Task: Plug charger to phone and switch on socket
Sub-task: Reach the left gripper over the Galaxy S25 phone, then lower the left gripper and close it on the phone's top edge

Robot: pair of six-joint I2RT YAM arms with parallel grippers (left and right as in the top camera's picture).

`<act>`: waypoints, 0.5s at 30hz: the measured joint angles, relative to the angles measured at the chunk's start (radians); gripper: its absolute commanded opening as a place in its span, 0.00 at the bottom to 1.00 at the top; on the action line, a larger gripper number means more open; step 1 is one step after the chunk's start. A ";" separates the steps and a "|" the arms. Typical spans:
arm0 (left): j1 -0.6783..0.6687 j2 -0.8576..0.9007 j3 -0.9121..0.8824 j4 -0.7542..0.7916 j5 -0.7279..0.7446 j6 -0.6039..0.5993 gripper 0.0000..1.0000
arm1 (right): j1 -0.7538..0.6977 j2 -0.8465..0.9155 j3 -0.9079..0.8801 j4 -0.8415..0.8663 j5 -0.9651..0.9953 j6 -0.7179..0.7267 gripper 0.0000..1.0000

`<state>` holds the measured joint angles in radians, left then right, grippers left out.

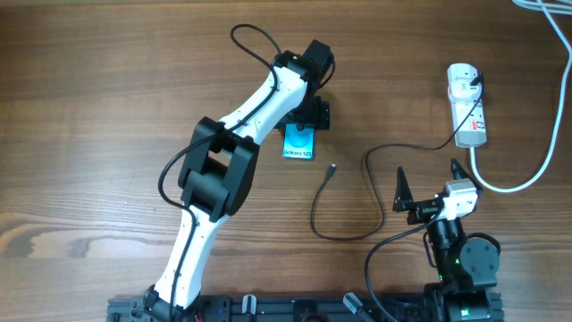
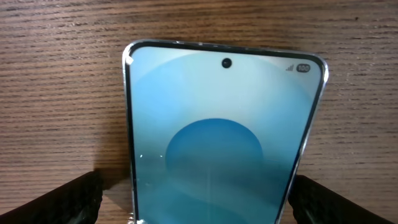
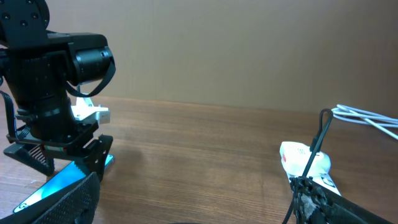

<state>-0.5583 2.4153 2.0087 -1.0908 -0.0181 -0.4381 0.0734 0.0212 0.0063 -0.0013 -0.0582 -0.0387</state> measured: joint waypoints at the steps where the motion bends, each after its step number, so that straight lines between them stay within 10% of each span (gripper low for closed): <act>1: 0.000 0.000 0.000 0.000 -0.002 0.000 1.00 | 0.000 0.000 0.000 0.000 0.000 0.000 1.00; 15: -0.030 0.000 0.000 0.016 -0.068 0.000 1.00 | 0.000 0.000 0.000 0.000 0.000 0.000 1.00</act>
<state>-0.5880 2.4157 2.0087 -1.0752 -0.0856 -0.4381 0.0734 0.0212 0.0063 -0.0013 -0.0582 -0.0387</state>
